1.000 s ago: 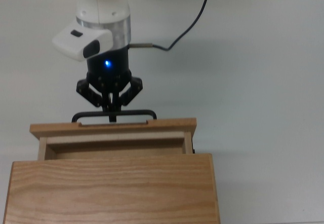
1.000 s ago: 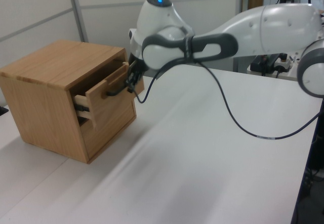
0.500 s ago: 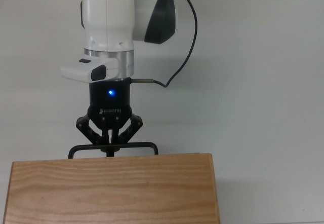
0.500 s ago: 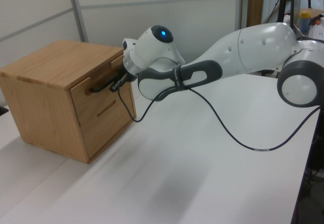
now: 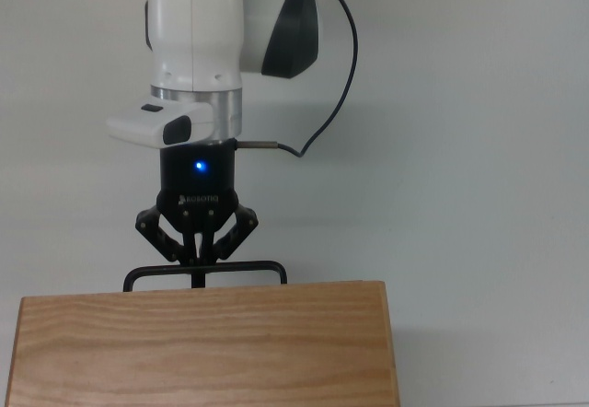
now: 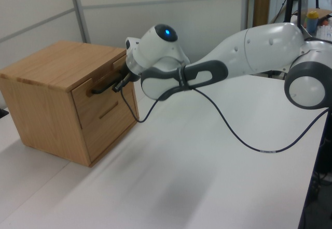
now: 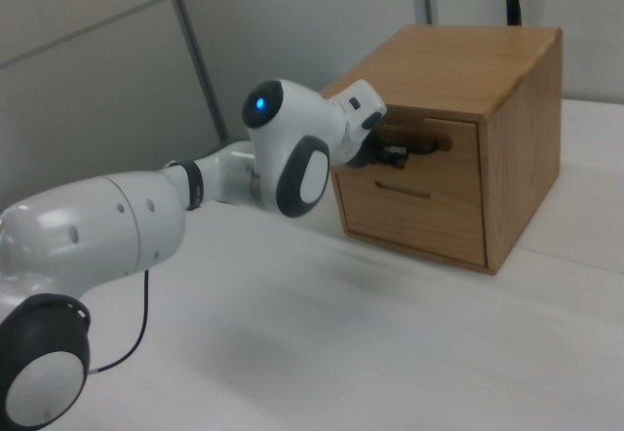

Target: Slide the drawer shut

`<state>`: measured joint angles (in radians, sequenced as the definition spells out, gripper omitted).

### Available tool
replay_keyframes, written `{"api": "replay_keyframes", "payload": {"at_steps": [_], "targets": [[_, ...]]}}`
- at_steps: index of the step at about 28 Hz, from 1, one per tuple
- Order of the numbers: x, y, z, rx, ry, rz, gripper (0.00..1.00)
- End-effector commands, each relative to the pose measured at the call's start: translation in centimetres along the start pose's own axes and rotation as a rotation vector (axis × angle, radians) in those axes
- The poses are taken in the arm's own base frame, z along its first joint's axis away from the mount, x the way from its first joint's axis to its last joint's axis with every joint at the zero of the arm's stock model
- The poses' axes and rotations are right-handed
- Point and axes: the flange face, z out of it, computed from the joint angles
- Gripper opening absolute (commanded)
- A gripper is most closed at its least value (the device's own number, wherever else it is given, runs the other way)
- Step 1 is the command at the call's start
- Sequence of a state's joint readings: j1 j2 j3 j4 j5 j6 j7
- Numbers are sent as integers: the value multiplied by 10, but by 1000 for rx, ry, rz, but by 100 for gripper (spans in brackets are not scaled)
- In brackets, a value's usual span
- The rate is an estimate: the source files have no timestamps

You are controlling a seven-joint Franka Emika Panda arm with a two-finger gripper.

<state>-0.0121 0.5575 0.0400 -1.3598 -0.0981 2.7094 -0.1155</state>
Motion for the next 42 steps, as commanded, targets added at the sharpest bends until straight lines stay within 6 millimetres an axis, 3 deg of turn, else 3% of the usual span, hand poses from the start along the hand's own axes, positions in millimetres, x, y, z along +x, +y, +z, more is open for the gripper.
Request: {"api": "replay_keyframes", "payload": {"at_steps": [1, 10, 15, 18, 25, 27, 28, 29, 30, 42], "targets": [[11, 6, -51, 7, -150, -6, 0], [10, 9, -122, 16, -414, 82, 0], [-2, 8, -159, 24, -578, 101, 0], [-1, 9, -186, 29, -612, 107, 8], [-10, 12, -227, 46, -711, 112, 11], [-12, 13, -235, 46, -725, 114, 23], [-14, 15, -237, 48, -741, 119, 63], [-15, 15, -237, 52, -747, 123, 94], [-16, 16, -238, 55, -751, 124, 100], [-17, 19, -237, 56, -756, 124, 100]]}}
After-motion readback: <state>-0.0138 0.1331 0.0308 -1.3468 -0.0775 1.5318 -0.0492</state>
